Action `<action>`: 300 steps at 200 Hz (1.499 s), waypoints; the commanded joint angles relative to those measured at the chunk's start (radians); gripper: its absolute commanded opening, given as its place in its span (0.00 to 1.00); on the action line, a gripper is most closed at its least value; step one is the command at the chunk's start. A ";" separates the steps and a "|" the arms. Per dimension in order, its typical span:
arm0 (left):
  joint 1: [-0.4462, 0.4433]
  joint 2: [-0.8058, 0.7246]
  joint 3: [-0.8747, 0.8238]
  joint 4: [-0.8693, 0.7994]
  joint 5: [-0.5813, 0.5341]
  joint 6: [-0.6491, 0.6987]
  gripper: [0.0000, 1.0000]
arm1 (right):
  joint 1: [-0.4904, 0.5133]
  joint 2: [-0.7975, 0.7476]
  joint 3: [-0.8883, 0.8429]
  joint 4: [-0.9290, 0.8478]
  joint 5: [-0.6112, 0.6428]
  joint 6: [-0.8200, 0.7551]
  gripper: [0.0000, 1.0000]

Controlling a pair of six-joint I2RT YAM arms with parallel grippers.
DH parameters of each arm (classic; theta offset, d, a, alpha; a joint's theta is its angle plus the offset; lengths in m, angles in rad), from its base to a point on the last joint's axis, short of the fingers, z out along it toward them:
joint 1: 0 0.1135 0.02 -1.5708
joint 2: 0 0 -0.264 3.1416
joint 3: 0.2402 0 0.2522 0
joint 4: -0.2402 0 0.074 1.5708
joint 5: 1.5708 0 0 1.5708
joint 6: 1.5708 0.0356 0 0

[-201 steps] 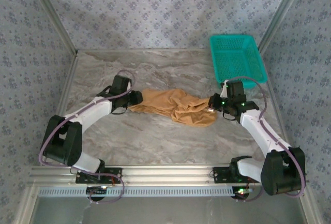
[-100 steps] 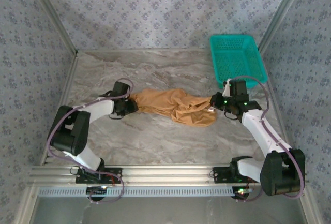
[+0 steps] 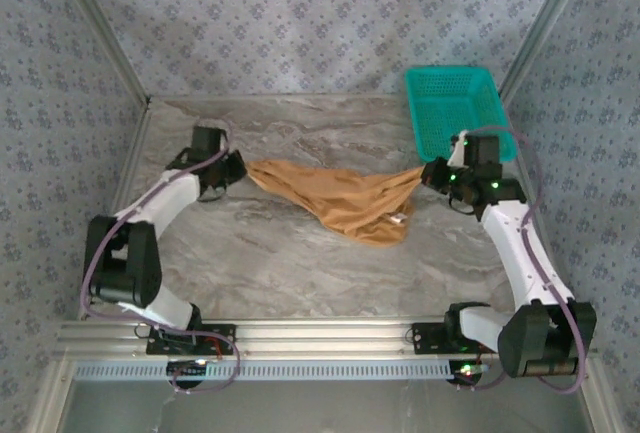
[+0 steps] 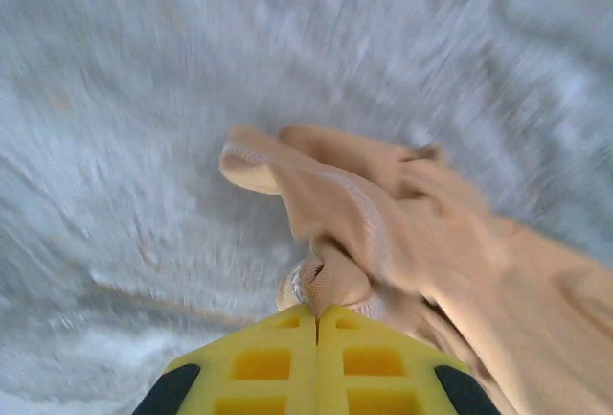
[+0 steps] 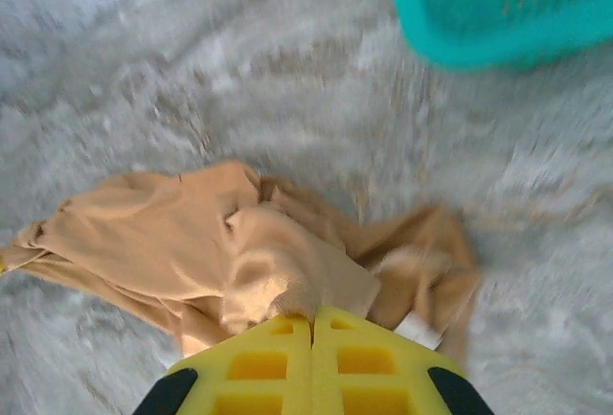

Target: Fold the inside-out t-shirt

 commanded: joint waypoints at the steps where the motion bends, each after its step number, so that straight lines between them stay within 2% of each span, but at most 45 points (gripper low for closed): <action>1: 0.046 -0.100 0.045 -0.037 0.036 0.030 0.00 | -0.061 -0.034 0.083 -0.132 0.006 -0.045 0.00; 31: 0.061 -0.133 -0.014 -0.015 0.070 0.016 0.00 | -0.118 -0.041 0.090 -0.152 -0.013 -0.013 0.00; 68: 0.042 -0.155 -0.242 0.105 0.138 -0.051 0.00 | -0.124 -0.038 0.033 -0.104 -0.034 0.019 0.00; 83: -0.008 -0.187 -0.334 0.113 0.106 -0.060 0.00 | -0.124 -0.035 0.027 -0.098 -0.036 0.020 0.00; 113: -0.109 -0.324 -0.411 -0.023 -0.032 -0.083 0.02 | -0.124 -0.033 0.023 -0.084 -0.019 0.021 0.00; 121: -0.128 -0.363 -0.408 -0.064 -0.068 -0.081 0.07 | -0.124 -0.029 0.020 -0.081 -0.018 0.023 0.00; 129: -0.136 -0.392 -0.391 -0.113 -0.110 -0.075 0.22 | -0.124 -0.023 0.019 -0.077 -0.022 0.028 0.00; 155: -0.143 -0.412 -0.295 -0.177 -0.190 0.013 0.44 | -0.124 -0.006 0.006 -0.034 -0.051 0.051 0.00; 174: -0.156 -0.316 -0.181 -0.144 -0.126 0.108 0.53 | -0.121 -0.002 -0.004 -0.021 -0.061 0.062 0.00; 192: -0.206 -0.135 -0.007 -0.181 -0.079 0.176 0.55 | -0.115 -0.003 -0.010 -0.017 -0.066 0.067 0.00; 214: -0.290 0.119 0.234 -0.313 -0.145 0.233 0.56 | -0.109 -0.005 -0.019 -0.016 -0.064 0.067 0.00; 245: -0.336 0.418 0.506 -0.470 -0.212 0.238 0.56 | -0.103 -0.007 -0.036 -0.011 -0.069 0.070 0.00; 269: -0.345 0.542 0.622 -0.535 -0.277 0.245 0.56 | -0.100 -0.009 -0.041 -0.011 -0.075 0.071 0.00; 300: -0.345 0.614 0.689 -0.574 -0.366 0.254 0.56 | -0.097 0.001 -0.046 0.000 -0.079 0.072 0.00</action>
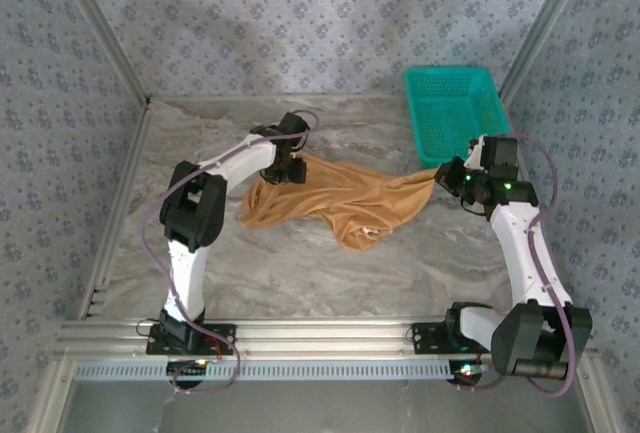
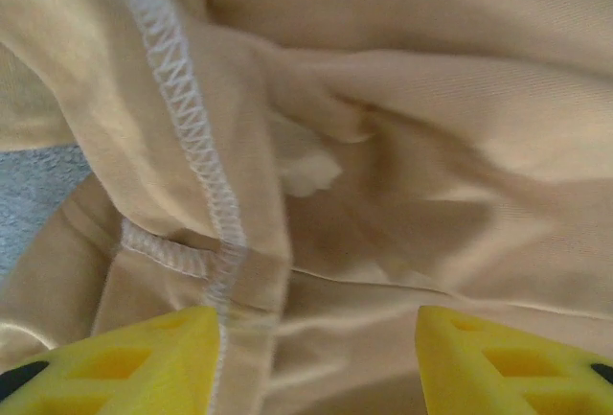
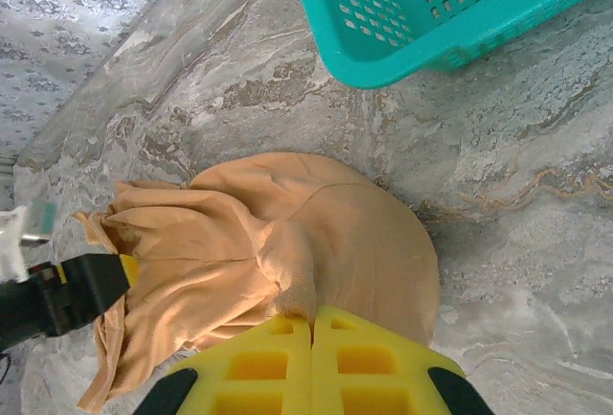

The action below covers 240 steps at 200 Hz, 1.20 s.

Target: Fold the inside-out t-shirt

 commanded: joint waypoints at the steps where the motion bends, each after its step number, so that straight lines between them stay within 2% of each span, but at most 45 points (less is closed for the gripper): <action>1: 0.003 0.020 0.080 -0.113 -0.112 0.028 0.56 | 0.008 0.006 -0.008 0.015 -0.021 0.009 0.00; 33: 0.009 0.084 0.143 -0.150 -0.188 0.050 0.51 | 0.010 0.027 -0.001 0.022 -0.030 0.011 0.00; 70: 0.029 0.083 0.163 -0.167 -0.226 0.067 0.12 | 0.013 0.030 0.006 0.024 -0.029 0.014 0.00; 87: 0.043 0.051 0.168 -0.174 -0.229 0.082 0.00 | 0.012 0.029 0.012 0.025 -0.030 0.019 0.00; 111: 0.076 -0.026 0.187 -0.188 -0.210 0.101 0.00 | 0.013 0.033 0.047 0.016 -0.019 0.017 0.00; 127: 0.133 -0.125 0.174 -0.148 -0.071 0.089 0.00 | 0.013 0.035 0.080 0.017 -0.008 0.013 0.00; 143: 0.233 -0.265 0.110 -0.025 0.195 0.031 0.00 | 0.001 0.040 0.131 0.007 -0.013 0.007 0.00; 161: 0.392 -0.443 -0.044 0.263 0.532 -0.154 0.00 | -0.029 0.045 0.208 -0.022 -0.024 0.004 0.00; 173: 0.505 -0.541 -0.162 0.499 0.685 -0.335 0.00 | -0.053 0.042 0.272 -0.044 -0.021 -0.002 0.00; 188: 0.625 -0.619 -0.245 0.685 0.774 -0.497 0.00 | -0.090 0.035 0.311 -0.051 -0.022 -0.010 0.00; 202: 0.701 -0.658 -0.269 0.732 0.805 -0.547 0.00 | -0.134 0.027 0.325 -0.052 -0.038 -0.003 0.00; 217: 0.733 -0.670 -0.270 0.722 0.826 -0.548 0.00 | -0.171 0.025 0.325 -0.050 -0.076 0.021 0.00; 240: 0.731 -0.659 -0.273 0.741 0.864 -0.570 0.00 | -0.174 0.041 0.349 0.002 -0.094 0.054 0.00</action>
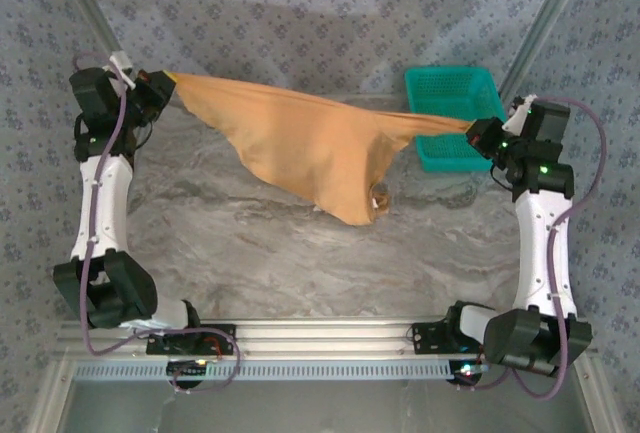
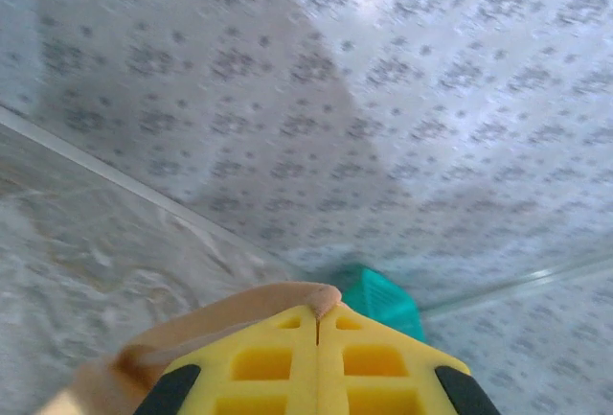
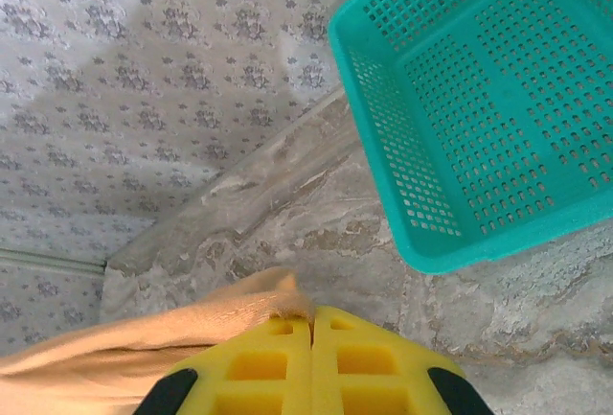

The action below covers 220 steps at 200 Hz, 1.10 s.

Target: Fold the inside-out t-shirt

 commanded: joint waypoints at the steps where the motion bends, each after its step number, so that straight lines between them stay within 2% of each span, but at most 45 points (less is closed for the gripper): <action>1: -0.002 0.027 -0.023 0.098 0.112 -0.094 0.00 | -0.013 0.013 0.038 0.022 -0.028 0.047 0.00; 51: -0.006 0.036 0.040 0.083 0.111 -0.100 0.00 | 0.021 0.089 0.194 0.052 -0.059 0.111 0.00; 92: -0.007 0.081 0.208 -0.032 0.094 -0.020 0.00 | 0.082 0.190 0.385 0.056 -0.053 0.116 0.00; 109: -0.008 0.078 0.182 -0.064 0.099 0.025 0.00 | 0.114 0.200 0.381 0.056 -0.047 0.105 0.00; 134: -0.019 -0.004 -0.034 -0.186 -0.005 0.150 0.00 | 0.206 0.148 0.196 0.073 -0.009 0.054 0.00; 150: -0.036 -0.067 -0.227 -0.256 -0.107 0.209 0.02 | 0.279 0.096 -0.021 0.108 0.025 0.049 0.00; 164: -0.050 -0.116 -0.396 -0.273 -0.184 0.229 0.06 | 0.338 0.053 -0.236 0.161 0.043 0.054 0.00; 180: -0.055 -0.172 -0.558 -0.251 -0.251 0.225 0.07 | 0.385 0.033 -0.406 0.193 0.050 0.045 0.00; 202: -0.055 -0.222 -0.655 -0.246 -0.307 0.231 0.08 | 0.391 0.034 -0.538 0.170 0.083 0.012 0.00; 220: -0.056 -0.226 -0.667 -0.232 -0.294 0.230 0.08 | 0.377 0.043 -0.580 0.143 0.136 -0.003 0.00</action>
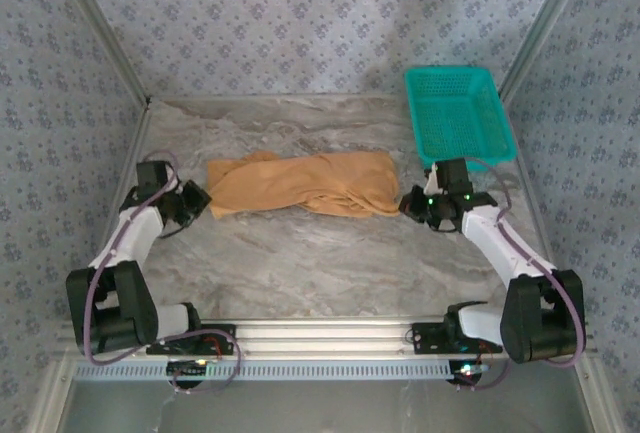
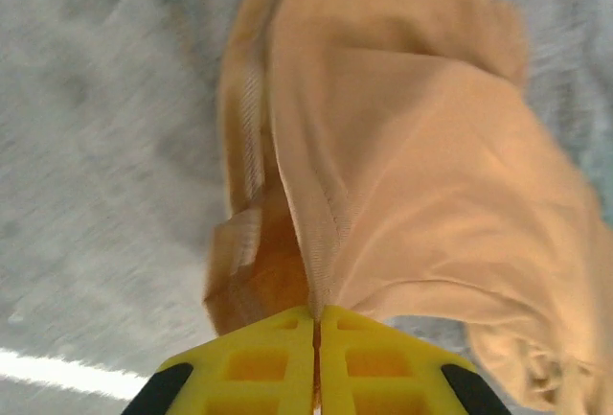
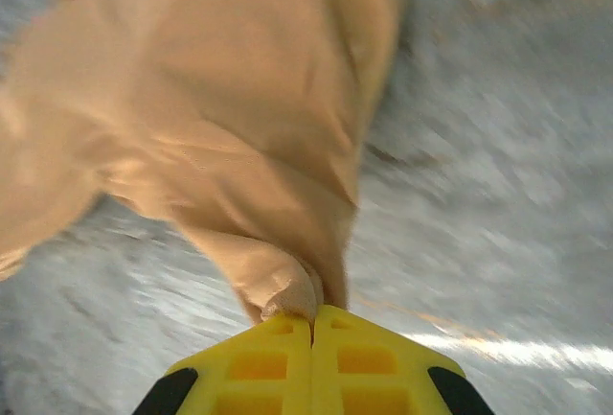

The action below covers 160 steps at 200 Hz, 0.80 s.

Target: Fold the inside-out t-shirt

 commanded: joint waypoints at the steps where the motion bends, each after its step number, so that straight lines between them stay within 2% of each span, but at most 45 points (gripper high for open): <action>1: 0.000 -0.064 0.017 0.047 -0.047 0.036 0.08 | -0.014 -0.020 -0.023 0.005 0.083 -0.046 0.00; 17: -0.010 -0.052 0.028 0.053 -0.030 0.034 0.07 | -0.033 -0.005 -0.026 -0.012 0.127 -0.048 0.00; 22: -0.016 -0.049 0.030 0.055 -0.030 0.034 0.06 | -0.038 0.000 -0.025 -0.009 0.132 -0.049 0.03; 36: -0.033 -0.045 0.034 0.062 -0.033 0.032 0.06 | -0.050 0.017 -0.010 -0.007 0.157 -0.048 0.15; 54: -0.053 -0.045 0.040 0.062 -0.038 0.031 0.06 | -0.038 0.038 0.044 -0.066 0.249 -0.042 0.39; 66: -0.063 -0.045 0.043 0.056 -0.039 0.035 0.05 | -0.007 0.034 0.072 -0.093 0.293 -0.039 0.45; 82: -0.075 -0.047 0.042 0.052 -0.044 0.036 0.05 | 0.064 0.009 0.098 -0.110 0.326 -0.025 0.44; 96: -0.082 -0.048 0.037 0.054 -0.047 0.035 0.05 | 0.130 -0.007 0.105 -0.094 0.323 -0.011 0.32; 103: -0.085 -0.047 0.036 0.056 -0.049 0.034 0.05 | 0.161 -0.008 0.102 -0.077 0.307 -0.006 0.30; 126: -0.095 -0.042 0.031 0.066 -0.052 0.031 0.05 | 0.224 0.062 0.118 -0.039 0.262 -0.028 0.37; 160: -0.111 -0.035 0.037 0.057 -0.064 0.039 0.04 | 0.265 0.245 0.224 -0.066 0.305 -0.141 0.43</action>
